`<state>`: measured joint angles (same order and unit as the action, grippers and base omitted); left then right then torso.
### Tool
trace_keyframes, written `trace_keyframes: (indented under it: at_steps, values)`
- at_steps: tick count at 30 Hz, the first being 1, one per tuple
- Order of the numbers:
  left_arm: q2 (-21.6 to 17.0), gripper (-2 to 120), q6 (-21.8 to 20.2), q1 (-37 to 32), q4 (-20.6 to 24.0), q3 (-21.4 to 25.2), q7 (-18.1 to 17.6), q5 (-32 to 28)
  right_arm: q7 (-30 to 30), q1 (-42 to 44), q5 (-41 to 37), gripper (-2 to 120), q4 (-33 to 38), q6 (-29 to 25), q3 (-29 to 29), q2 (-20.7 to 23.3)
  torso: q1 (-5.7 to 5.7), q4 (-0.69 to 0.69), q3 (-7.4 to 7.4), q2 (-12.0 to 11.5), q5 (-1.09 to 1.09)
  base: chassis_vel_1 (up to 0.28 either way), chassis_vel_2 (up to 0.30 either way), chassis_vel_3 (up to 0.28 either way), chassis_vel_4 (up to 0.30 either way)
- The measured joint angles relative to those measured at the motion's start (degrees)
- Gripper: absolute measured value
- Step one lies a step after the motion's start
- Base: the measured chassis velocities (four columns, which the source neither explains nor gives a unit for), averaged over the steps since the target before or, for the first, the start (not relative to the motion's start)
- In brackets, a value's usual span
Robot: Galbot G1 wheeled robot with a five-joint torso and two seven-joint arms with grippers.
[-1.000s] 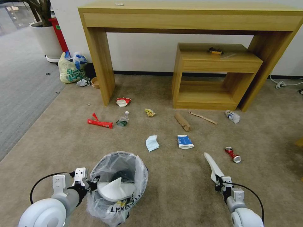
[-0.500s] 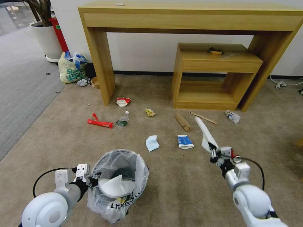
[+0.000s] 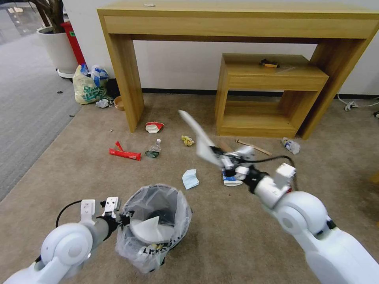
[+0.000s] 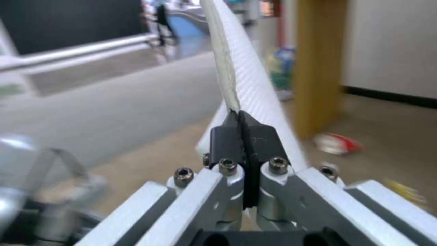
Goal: Pick up the trash bin and place the garbage on the floor into it.
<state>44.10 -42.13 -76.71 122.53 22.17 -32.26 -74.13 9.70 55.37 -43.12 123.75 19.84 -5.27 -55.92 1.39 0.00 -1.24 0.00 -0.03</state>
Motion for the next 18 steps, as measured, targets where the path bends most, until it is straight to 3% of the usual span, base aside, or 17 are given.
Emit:
trace_keyframes:
  at_steps: [8,18]
  values:
    - [-1.65,0,0.00,3.83,-1.03,-2.43,-2.41,-3.79,-0.17,-2.67,-1.33,0,-1.90,0.45,13.29,-5.34,0.00,-0.01,0.00,0.00,0.00,0.000,0.000,0.000,0.000]
    - [-2.08,0,0.00,3.67,-0.77,-2.00,-3.50,-5.65,1.56,-0.69,5.22,0,-7.18,-1.76,17.51,-8.06,0.00,0.00,0.00,0.00,0.00,0.000,0.000,0.000,0.000]
